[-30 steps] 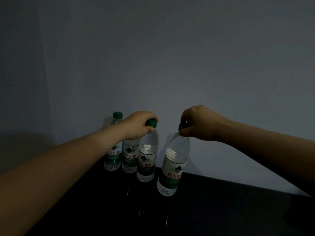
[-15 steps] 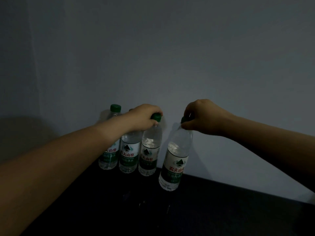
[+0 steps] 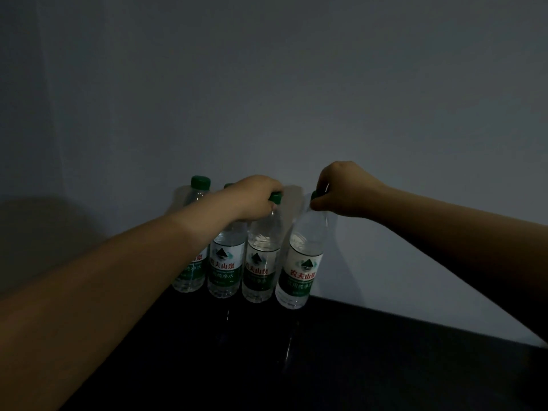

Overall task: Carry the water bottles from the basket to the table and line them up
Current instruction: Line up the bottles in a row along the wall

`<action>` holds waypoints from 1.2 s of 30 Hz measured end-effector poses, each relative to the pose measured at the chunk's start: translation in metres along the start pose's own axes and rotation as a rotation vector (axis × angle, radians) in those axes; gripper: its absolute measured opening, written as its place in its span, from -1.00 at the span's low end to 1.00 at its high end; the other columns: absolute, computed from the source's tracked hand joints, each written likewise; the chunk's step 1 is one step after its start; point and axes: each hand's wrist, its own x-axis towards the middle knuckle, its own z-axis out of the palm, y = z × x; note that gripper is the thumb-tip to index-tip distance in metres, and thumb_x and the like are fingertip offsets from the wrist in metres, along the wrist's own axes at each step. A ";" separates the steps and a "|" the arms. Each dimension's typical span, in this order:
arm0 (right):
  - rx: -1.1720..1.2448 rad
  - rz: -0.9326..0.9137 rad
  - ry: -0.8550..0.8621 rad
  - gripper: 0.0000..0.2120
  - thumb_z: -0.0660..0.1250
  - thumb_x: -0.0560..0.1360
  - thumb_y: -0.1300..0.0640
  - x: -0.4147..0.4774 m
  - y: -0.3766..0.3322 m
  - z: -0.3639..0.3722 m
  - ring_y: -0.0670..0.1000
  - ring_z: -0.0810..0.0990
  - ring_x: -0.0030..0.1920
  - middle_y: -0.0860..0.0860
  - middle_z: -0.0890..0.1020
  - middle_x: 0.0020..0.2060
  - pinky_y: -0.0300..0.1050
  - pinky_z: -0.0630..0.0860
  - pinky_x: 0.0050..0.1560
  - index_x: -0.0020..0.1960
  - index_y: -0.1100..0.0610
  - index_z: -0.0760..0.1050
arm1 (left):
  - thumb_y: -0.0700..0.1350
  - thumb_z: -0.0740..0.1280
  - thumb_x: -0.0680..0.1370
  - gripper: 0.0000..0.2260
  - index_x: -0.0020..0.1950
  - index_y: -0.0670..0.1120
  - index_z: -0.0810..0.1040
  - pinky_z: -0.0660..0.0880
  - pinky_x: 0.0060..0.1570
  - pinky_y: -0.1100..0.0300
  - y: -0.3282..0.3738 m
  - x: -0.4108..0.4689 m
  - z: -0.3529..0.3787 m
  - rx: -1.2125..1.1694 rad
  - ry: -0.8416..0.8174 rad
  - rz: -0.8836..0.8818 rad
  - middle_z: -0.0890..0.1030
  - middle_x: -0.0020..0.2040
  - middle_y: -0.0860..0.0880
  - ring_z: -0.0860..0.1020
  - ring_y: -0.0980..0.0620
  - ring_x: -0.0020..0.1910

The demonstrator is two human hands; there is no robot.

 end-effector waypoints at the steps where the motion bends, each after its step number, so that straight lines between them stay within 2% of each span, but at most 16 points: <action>1: 0.003 0.007 -0.001 -0.66 0.44 0.43 0.04 0.001 0.000 0.001 0.06 0.54 -0.08 0.15 0.61 -0.01 -0.12 0.47 -0.14 0.06 0.28 0.58 | -0.21 0.25 0.56 -0.70 0.30 -0.12 0.46 0.43 0.14 0.09 0.001 0.000 0.000 -0.001 -0.003 -0.003 0.50 0.24 -0.13 0.47 -0.11 0.19; 7: 0.004 0.041 -0.008 -0.65 0.45 0.41 0.02 0.007 -0.002 0.012 0.07 0.55 -0.09 0.15 0.60 -0.04 -0.10 0.49 -0.16 0.03 0.27 0.55 | -0.20 0.25 0.58 -0.65 0.37 -0.09 0.41 0.33 0.07 0.19 0.004 0.001 0.001 -0.008 0.002 -0.008 0.46 0.31 -0.13 0.44 -0.11 0.25; 11: 0.003 0.050 0.001 -0.66 0.46 0.41 0.04 0.010 -0.004 0.019 0.10 0.58 -0.05 0.17 0.60 -0.04 -0.03 0.55 -0.07 0.03 0.28 0.55 | -0.20 0.25 0.58 -0.64 0.38 -0.09 0.40 0.31 0.04 0.20 0.004 0.001 0.002 -0.013 0.016 -0.013 0.46 0.32 -0.14 0.44 -0.11 0.25; 16: -0.004 0.072 -0.001 -0.67 0.46 0.40 0.03 0.013 -0.006 0.024 0.08 0.54 -0.10 0.16 0.59 -0.07 -0.09 0.48 -0.15 0.00 0.26 0.53 | -0.20 0.23 0.58 -0.62 0.41 -0.08 0.37 0.29 0.04 0.21 0.005 0.002 0.002 -0.008 0.019 -0.018 0.44 0.35 -0.14 0.42 -0.12 0.28; 20: -0.010 0.085 0.004 -0.63 0.46 0.41 0.01 0.013 -0.004 0.026 0.11 0.57 -0.04 0.17 0.61 -0.03 -0.03 0.56 -0.04 0.04 0.27 0.54 | -0.19 0.23 0.59 -0.62 0.41 -0.08 0.36 0.28 0.04 0.22 0.005 0.001 0.002 -0.010 0.015 -0.022 0.42 0.36 -0.14 0.41 -0.12 0.29; 25: -0.024 0.103 -0.033 -0.55 0.45 0.41 -0.05 0.006 -0.008 0.020 0.06 0.49 -0.06 0.16 0.57 0.03 -0.12 0.44 -0.12 0.12 0.26 0.51 | -0.20 0.23 0.58 -0.61 0.42 -0.08 0.35 0.29 0.05 0.20 0.004 0.002 0.002 -0.012 0.001 -0.037 0.42 0.37 -0.14 0.41 -0.12 0.29; 30: -0.142 0.142 -0.152 -0.46 0.44 0.42 -0.07 -0.011 -0.008 0.003 0.09 0.51 0.06 0.15 0.56 0.11 -0.12 0.43 -0.02 0.23 0.27 0.44 | -0.21 0.21 0.59 -0.65 0.39 -0.11 0.38 0.30 0.04 0.19 0.009 -0.001 -0.001 0.012 -0.020 -0.044 0.43 0.33 -0.15 0.42 -0.13 0.25; 32: -0.198 0.138 -0.219 -0.48 0.43 0.42 -0.08 -0.022 -0.007 -0.004 0.08 0.51 0.02 0.13 0.56 0.05 -0.14 0.42 -0.05 0.19 0.28 0.46 | -0.21 0.20 0.59 -0.66 0.37 -0.14 0.38 0.31 0.03 0.18 0.013 -0.003 -0.002 0.046 -0.026 -0.057 0.44 0.32 -0.17 0.43 -0.13 0.24; 34: -0.241 0.118 -0.304 -0.53 0.42 0.43 -0.08 -0.037 -0.008 -0.013 0.05 0.52 -0.07 0.08 0.57 -0.10 -0.17 0.44 -0.14 0.11 0.29 0.51 | -0.21 0.19 0.59 -0.70 0.33 -0.18 0.39 0.33 0.01 0.18 0.018 -0.005 -0.004 0.104 -0.038 -0.073 0.44 0.29 -0.20 0.44 -0.15 0.22; 36: -0.262 0.083 -0.369 -0.57 0.41 0.44 -0.07 -0.056 -0.009 -0.022 0.06 0.55 0.04 0.07 0.59 -0.01 -0.13 0.48 -0.02 0.14 0.24 0.54 | -0.20 0.20 0.59 -0.75 0.25 -0.21 0.41 0.37 -0.03 0.15 0.025 -0.009 -0.005 0.174 -0.045 -0.085 0.44 0.24 -0.22 0.46 -0.16 0.18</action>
